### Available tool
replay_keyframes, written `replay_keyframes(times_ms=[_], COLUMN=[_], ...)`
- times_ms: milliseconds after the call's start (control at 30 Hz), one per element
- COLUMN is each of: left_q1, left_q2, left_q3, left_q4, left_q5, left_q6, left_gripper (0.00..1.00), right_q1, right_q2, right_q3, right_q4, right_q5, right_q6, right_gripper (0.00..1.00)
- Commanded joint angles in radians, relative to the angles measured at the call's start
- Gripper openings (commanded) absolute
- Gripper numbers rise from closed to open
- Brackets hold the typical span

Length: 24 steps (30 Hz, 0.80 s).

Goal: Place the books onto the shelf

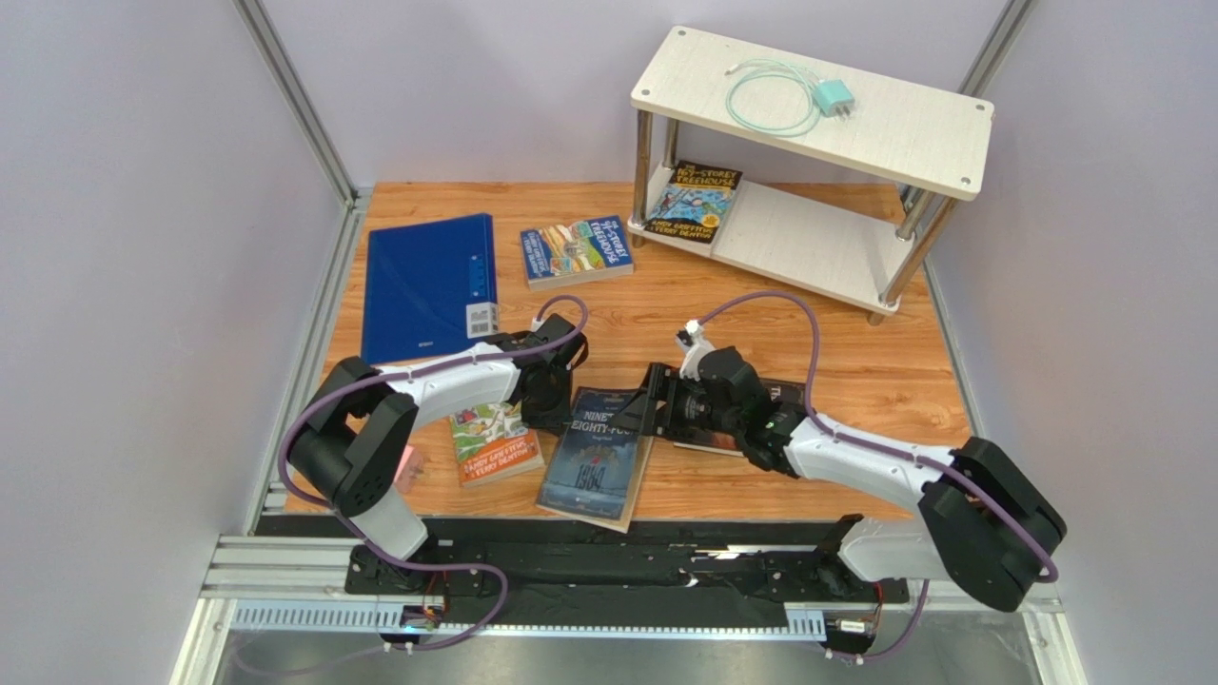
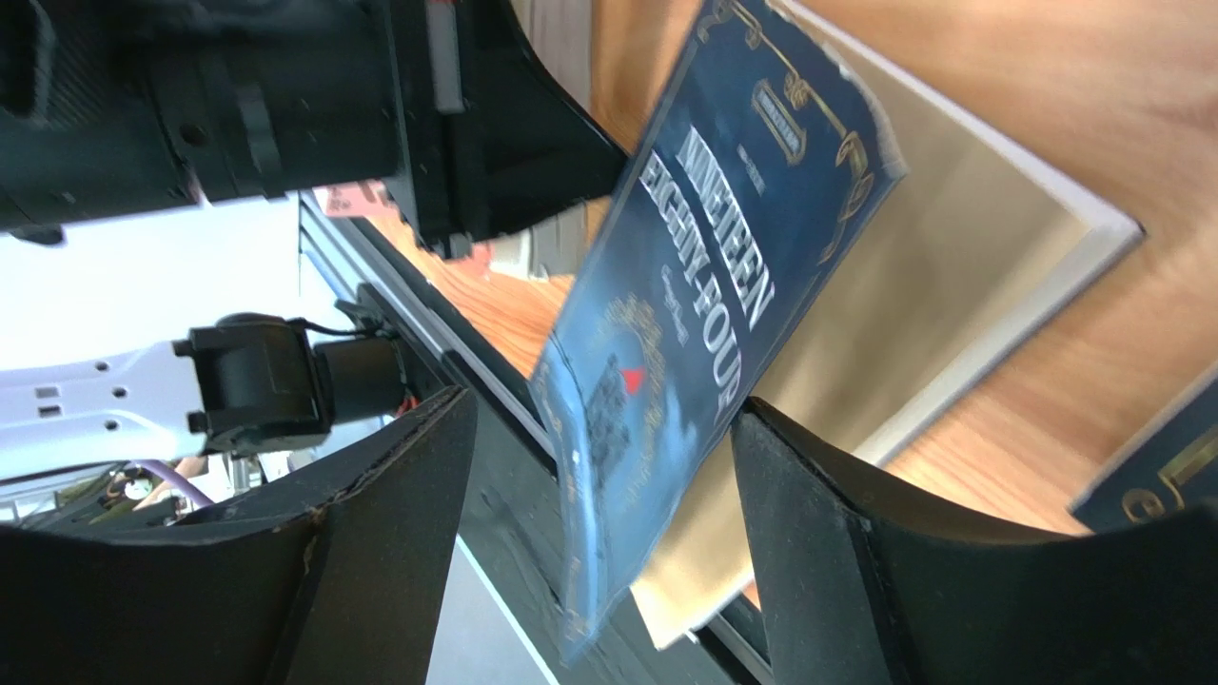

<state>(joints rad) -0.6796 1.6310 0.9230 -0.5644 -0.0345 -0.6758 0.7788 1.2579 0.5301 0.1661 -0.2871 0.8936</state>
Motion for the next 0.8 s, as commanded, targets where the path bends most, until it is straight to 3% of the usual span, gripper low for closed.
replay_keyframes(times_ms=[0, 433, 600, 767], left_q1=[-0.014, -0.012, -0.014, -0.014], left_q2=[0.01, -0.005, -0.016, -0.007], left_q3=[0.008, 0.025, 0.033, 0.028], left_q4=[0.017, 0.018, -0.005, -0.005], left_q5=[0.015, 0.015, -0.002, -0.002], left_q6=[-0.018, -0.013, -0.002, 0.002], left_gripper=[0.0, 0.0, 0.0, 0.0], right_q1=[0.01, 0.04, 0.048, 0.048], right_q2=[0.087, 0.331, 0.296, 0.138], right_q3=[0.085, 0.131, 0.157, 0.14], right_q4=[0.004, 0.052, -0.12, -0.33], right_q5=[0.005, -0.053, 0.034, 0.144], right_q6=[-0.024, -0.001, -0.022, -0.067], right_gripper=[0.7, 0.62, 0.63, 0.66])
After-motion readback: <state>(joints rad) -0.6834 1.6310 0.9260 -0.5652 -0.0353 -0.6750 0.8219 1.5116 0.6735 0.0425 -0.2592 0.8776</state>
